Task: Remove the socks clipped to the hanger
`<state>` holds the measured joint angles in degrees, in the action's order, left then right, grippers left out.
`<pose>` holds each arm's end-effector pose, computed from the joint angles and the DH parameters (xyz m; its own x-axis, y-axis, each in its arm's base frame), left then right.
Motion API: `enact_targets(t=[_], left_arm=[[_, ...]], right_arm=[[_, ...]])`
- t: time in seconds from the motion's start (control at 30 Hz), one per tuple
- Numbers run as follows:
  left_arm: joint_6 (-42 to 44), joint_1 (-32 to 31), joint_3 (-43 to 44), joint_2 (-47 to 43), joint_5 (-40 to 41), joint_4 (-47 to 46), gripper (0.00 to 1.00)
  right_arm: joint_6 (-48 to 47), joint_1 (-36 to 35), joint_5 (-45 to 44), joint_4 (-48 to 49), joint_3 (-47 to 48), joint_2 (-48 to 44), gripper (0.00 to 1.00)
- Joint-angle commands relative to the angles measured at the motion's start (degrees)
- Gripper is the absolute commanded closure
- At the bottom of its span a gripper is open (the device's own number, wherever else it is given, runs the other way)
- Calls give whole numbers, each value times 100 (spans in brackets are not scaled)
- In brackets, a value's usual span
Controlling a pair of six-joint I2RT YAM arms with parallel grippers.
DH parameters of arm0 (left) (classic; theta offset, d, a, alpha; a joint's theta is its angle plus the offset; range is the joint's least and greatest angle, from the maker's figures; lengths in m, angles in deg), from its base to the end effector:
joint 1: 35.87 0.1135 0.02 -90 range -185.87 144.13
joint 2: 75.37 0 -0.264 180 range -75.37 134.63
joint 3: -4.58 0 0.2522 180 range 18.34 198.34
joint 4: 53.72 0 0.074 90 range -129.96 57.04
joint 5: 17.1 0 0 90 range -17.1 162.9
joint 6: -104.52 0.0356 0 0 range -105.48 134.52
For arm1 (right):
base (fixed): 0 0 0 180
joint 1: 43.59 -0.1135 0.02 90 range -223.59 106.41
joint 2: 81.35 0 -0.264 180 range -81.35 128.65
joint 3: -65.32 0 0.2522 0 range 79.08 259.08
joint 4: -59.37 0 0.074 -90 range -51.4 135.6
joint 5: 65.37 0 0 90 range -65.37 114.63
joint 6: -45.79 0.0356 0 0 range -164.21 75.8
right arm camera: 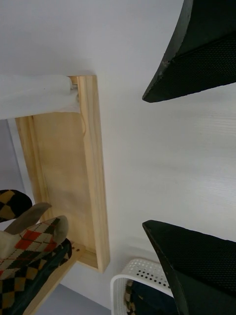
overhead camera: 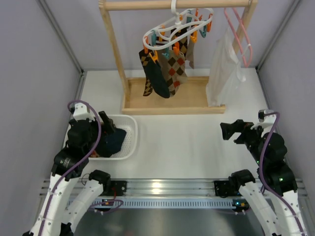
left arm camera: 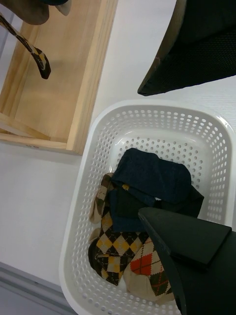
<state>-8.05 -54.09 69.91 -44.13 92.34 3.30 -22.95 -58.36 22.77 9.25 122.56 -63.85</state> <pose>0.1008 -0.0207 0.3499 -0.3431 -0.2681 -0.9002 -0.1386 0.9624 -0.2337 0.0679 0.0167 0.3344 -0.2436 0.3106 -0.9188 -0.1455 0.9249 0.3512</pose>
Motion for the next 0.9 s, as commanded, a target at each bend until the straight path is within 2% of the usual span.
enact_targets(t=[0.0, 0.43, 0.5, 0.53, 0.6, 0.63, 0.67, 0.73, 0.77, 0.8, 0.87], left_arm=[[-63, -15, -42, 39, 112, -328, 2], [-361, -6, -51, 110, 131, -319, 2], [-537, -15, 2, 189, -106, -319, 2], [-886, -15, -7, 215, -220, -327, 2], [-1248, -15, -85, 373, -939, -660, 2], [-1668, -15, -277, 452, -1247, -914, 2], [-1881, -6, -384, 566, -1911, -1682, 2], [-2346, -33, -359, 1197, -2417, -2267, 2], [-2366, -68, -167, 1539, -2401, -2357, 2], [-2323, -294, 70, 2117, -2010, -2340, 2], [-1946, -734, 817, 2683, -1210, -2323, 2]], right_arm=[[54, 61, 11, 349, -50, 122, 1], [388, 53, 152, 885, -323, 254, 1], [397, 53, 161, 859, -314, 254, 1], [388, 53, 161, 824, -306, 211, 0], [371, 61, 152, 762, -314, 158, 1], [336, 53, 160, 727, -332, 131, 1], [327, 53, 161, 718, -341, 114, 0], [300, 61, 161, 657, -323, 87, 1], [309, 53, 161, 596, -314, 79, 1], [326, 61, 161, 560, -306, 70, 1], [327, 61, 387, 507, -323, 0, 0]])
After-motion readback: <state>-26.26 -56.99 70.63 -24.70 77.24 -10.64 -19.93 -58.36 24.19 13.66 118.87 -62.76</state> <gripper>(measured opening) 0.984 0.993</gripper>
